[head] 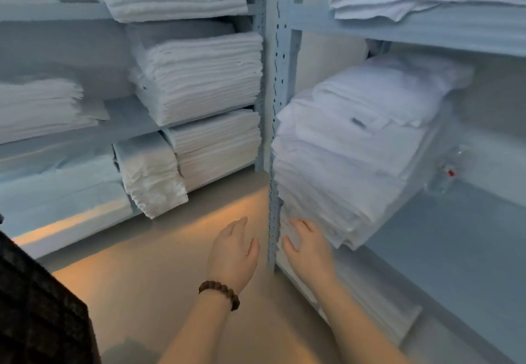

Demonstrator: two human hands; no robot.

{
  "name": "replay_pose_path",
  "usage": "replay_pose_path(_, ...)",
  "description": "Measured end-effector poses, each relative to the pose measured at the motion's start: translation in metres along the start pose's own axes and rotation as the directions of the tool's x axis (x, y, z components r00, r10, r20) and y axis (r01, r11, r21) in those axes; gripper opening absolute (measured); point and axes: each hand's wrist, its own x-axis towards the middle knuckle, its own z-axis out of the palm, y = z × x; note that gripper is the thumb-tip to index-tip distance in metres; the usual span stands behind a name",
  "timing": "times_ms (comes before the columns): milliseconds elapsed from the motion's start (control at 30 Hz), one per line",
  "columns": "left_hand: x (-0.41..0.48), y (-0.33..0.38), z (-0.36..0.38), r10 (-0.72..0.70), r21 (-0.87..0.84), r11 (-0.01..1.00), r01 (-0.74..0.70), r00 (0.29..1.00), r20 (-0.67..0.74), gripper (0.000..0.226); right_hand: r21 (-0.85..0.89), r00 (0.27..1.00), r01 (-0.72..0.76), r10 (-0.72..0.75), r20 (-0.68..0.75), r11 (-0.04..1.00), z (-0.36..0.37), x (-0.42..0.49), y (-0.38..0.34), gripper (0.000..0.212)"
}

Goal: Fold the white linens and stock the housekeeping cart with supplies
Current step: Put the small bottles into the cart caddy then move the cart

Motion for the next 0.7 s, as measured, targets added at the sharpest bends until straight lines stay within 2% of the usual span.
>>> replay_pose_path(133,0.002,0.047,0.039,0.133,-0.083,0.988,-0.128,0.989,0.06,0.039,-0.054,0.991,-0.099,0.093,-0.099,0.994,-0.041,-0.014,0.04,0.043)
replay_pose_path(267,0.0,0.095,0.084,0.207,-0.168,0.969,-0.179,0.964,0.167,0.048,-0.039,0.966,-0.192,0.182,-0.182,0.981,-0.086,-0.031,0.084,0.041)
replay_pose_path(467,-0.021,0.181,0.151,0.298,-0.173,0.949,-0.265,0.932,0.205,0.051,-0.047,0.911,-0.326,0.3,-0.284,0.944,-0.158,-0.07,0.159,0.041)
replay_pose_path(700,-0.04,0.263,0.209,0.363,-0.191,0.926,-0.324,0.904,0.225,0.05,-0.065,0.884,-0.398,0.363,-0.296,0.915,-0.231,-0.097,0.236,0.042)
